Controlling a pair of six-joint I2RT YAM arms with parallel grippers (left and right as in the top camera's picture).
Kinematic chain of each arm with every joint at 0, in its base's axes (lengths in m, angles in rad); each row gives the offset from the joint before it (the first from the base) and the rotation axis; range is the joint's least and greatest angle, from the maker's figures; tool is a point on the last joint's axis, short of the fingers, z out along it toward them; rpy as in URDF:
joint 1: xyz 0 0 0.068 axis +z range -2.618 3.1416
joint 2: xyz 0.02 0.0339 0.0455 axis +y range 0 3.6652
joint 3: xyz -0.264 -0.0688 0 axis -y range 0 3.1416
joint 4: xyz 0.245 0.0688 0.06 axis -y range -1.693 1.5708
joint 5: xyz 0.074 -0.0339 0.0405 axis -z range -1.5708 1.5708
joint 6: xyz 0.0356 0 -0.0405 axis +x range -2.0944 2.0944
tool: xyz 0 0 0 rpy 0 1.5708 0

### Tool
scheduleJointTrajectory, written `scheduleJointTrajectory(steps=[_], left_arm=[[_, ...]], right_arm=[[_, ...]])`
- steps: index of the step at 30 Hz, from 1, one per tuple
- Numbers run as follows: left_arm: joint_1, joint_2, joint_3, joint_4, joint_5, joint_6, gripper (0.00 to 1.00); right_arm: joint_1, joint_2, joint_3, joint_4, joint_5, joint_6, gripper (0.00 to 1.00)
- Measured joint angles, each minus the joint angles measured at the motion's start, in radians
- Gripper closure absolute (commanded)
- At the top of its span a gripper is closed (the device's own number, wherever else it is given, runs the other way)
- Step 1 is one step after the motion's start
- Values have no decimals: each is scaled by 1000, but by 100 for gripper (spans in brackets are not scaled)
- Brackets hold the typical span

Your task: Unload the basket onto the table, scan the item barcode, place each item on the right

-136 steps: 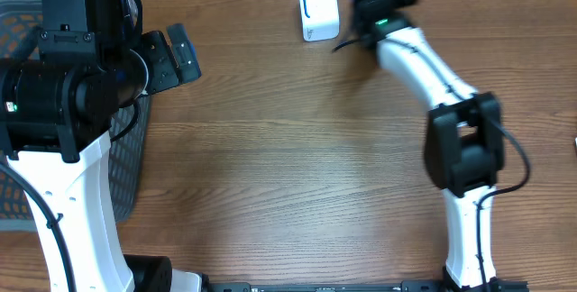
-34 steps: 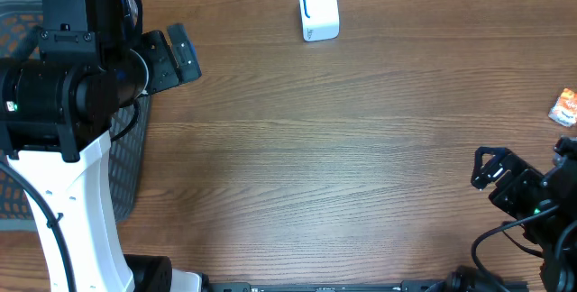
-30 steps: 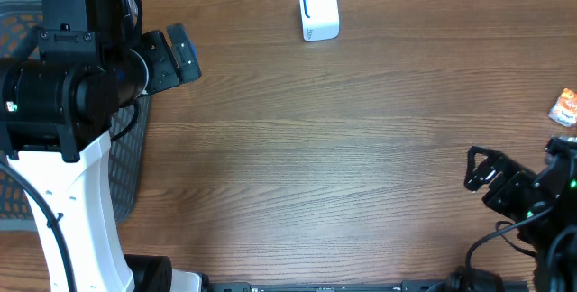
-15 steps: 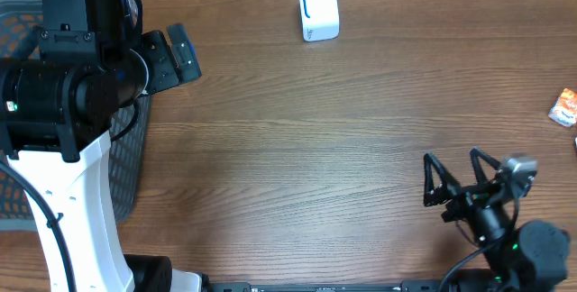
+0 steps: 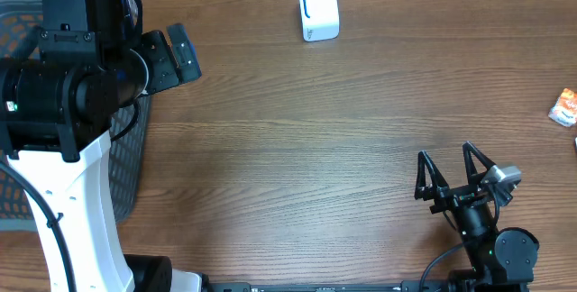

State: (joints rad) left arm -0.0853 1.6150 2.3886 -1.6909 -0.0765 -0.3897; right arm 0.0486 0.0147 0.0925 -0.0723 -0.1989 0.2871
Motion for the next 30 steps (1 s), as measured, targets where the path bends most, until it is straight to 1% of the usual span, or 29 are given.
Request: scheduleJointTrajectory(steps=[9, 13, 15, 19, 30], left_arm=[[0, 0, 0, 0, 0, 0, 0], [0, 0, 0, 0, 0, 0, 0], [0, 0, 0, 0, 0, 0, 0], [0, 0, 0, 0, 0, 0, 0], [0, 0, 0, 0, 0, 0, 0]], right_arm=[[0, 0, -67, 91, 50, 0, 0], [0, 0, -74, 92, 74, 0, 0], [0, 0, -74, 75, 81, 0, 0], [0, 0, -74, -13, 95, 0, 0], [0, -1, -74, -12, 135, -16, 0]])
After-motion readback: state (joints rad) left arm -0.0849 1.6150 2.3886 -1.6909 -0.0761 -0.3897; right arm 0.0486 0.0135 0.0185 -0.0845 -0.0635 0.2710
